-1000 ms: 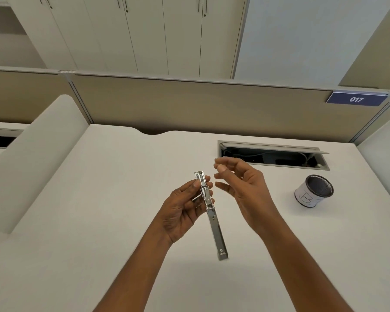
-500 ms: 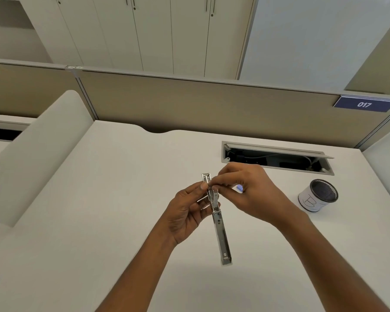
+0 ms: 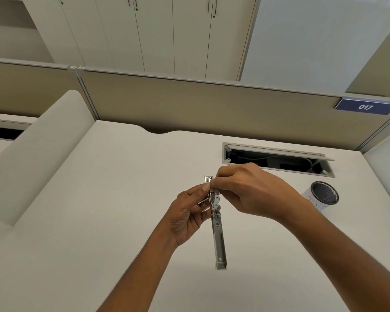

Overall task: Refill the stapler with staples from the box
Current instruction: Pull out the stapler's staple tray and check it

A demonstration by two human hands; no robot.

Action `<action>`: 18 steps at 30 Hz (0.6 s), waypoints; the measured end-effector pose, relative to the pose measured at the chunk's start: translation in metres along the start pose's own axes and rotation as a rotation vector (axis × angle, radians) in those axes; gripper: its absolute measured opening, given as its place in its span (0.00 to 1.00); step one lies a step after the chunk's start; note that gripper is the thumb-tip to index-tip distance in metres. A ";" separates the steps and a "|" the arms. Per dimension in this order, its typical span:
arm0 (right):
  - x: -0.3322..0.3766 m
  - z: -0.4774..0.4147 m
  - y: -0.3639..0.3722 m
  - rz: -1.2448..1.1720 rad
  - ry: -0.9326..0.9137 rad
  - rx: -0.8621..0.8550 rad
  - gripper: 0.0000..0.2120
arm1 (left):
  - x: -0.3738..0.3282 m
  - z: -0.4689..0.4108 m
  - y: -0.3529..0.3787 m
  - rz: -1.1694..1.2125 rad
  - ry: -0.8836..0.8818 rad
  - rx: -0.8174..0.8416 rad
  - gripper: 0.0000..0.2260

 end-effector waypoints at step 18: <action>-0.003 0.009 0.000 -0.016 -0.030 0.038 0.10 | 0.003 -0.002 0.001 -0.003 -0.017 -0.012 0.22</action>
Point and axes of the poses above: each hand's wrist, its own z-axis away from the middle knuckle, its own y-axis out of the palm, x = y × z, the point moved 2 cm from there along -z, towards the middle knuckle, and after that the axes turned 1 degree about -z, right-handed, at the moved point
